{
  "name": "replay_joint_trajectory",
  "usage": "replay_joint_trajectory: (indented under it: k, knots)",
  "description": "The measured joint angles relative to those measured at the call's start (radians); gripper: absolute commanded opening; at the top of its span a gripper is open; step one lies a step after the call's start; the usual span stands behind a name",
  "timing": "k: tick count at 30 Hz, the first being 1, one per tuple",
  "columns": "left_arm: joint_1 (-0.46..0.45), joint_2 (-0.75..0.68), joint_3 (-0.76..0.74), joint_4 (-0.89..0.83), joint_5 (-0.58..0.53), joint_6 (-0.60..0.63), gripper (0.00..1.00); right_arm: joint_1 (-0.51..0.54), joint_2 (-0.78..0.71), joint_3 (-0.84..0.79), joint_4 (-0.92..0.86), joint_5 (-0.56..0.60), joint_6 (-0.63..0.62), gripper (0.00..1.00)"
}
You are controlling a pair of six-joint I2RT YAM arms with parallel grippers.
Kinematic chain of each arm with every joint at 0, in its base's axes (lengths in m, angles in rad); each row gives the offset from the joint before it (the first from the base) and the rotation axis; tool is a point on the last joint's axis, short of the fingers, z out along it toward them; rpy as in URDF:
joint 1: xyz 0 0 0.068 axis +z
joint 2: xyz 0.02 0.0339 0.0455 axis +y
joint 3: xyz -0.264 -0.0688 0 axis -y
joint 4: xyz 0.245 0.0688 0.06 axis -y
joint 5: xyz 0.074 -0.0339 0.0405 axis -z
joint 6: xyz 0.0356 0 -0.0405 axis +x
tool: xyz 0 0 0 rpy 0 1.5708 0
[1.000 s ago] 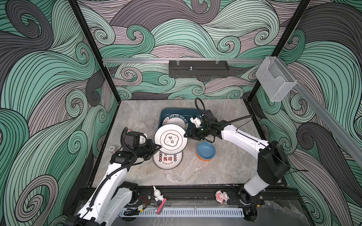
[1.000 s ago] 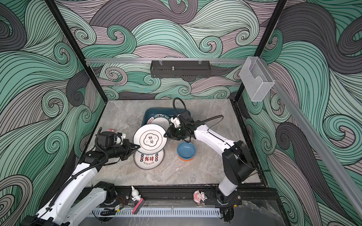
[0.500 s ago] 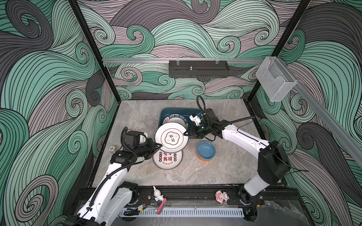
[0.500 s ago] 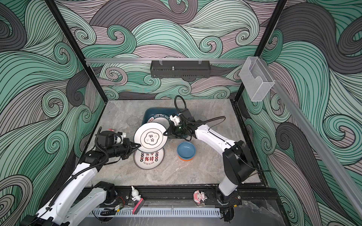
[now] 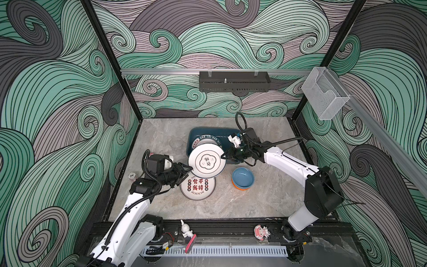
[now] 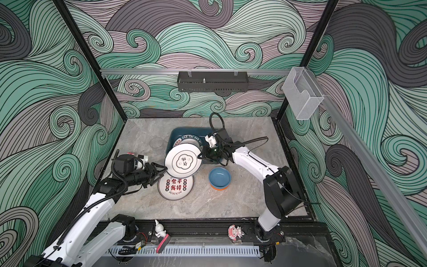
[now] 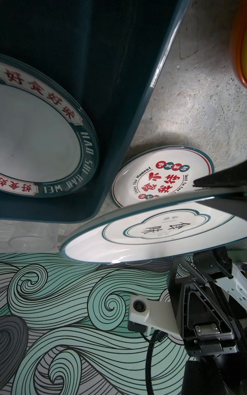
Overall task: Place the mixed dishes into the plastic bin
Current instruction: 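Carry the cloud-logo plate over the teal bin and lower it in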
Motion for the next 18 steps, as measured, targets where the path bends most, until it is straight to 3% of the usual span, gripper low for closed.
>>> replay_joint_trajectory:
  k: [11, 18]
  knots:
    - [0.0, -0.079, -0.015, -0.028, -0.057, 0.003, 0.59, -0.055, 0.019, 0.088, -0.037, 0.083, -0.01, 0.0]
    - [0.0, -0.125, -0.047, -0.039, -0.085, 0.003, 0.66, -0.079, 0.121, 0.212, -0.06, 0.123, -0.014, 0.0]
